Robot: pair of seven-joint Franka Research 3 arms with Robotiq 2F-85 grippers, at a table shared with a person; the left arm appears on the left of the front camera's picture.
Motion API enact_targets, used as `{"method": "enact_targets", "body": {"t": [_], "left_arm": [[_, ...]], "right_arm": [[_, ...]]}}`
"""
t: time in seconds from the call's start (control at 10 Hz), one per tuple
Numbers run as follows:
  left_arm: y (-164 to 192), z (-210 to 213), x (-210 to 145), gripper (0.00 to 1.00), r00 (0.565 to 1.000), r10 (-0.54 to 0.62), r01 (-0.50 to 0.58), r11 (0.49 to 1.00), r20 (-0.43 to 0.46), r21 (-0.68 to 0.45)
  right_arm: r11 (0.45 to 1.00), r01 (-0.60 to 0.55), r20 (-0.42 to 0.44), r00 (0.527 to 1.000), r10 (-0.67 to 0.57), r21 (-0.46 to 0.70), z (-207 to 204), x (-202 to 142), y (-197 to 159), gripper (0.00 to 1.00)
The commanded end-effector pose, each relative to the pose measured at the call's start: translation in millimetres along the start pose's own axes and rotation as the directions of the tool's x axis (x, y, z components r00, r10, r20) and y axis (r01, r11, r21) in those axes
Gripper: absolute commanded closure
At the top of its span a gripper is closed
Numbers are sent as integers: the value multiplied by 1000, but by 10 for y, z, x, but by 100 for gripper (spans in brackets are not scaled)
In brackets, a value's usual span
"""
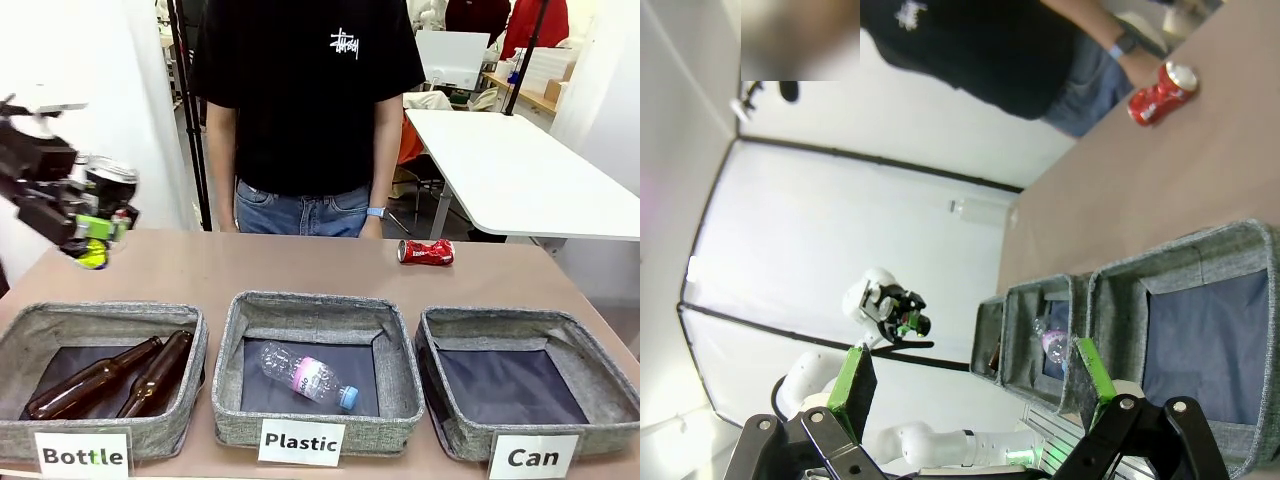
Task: Sort the can waste into the basket.
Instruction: Pick up the can waste from the table and place it in the right Fabric basket.
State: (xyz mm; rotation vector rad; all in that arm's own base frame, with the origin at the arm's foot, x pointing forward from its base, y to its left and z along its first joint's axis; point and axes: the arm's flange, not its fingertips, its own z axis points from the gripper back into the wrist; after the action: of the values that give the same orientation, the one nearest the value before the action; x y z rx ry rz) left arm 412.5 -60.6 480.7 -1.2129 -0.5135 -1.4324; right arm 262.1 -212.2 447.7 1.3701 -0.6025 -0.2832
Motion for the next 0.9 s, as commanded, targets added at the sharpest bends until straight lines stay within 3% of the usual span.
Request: {"method": "enact_targets", "body": {"t": [0.0,0.7,0.8], "left_arm": [[-112,204,-125,100,1000,10,-11,999,13,33],[-66,238,-133,100,1000,23,-24,999,19,44],[-134,-254,91,100,1000,-22,20,997,20,76]], "right_arm": [[999,-26,15,1000,26,21,-4,18,2,0],[999,-26,15,1000,26,21,-4,18,2,0],[999,-26,15,1000,26,21,-4,18,2,0]]}}
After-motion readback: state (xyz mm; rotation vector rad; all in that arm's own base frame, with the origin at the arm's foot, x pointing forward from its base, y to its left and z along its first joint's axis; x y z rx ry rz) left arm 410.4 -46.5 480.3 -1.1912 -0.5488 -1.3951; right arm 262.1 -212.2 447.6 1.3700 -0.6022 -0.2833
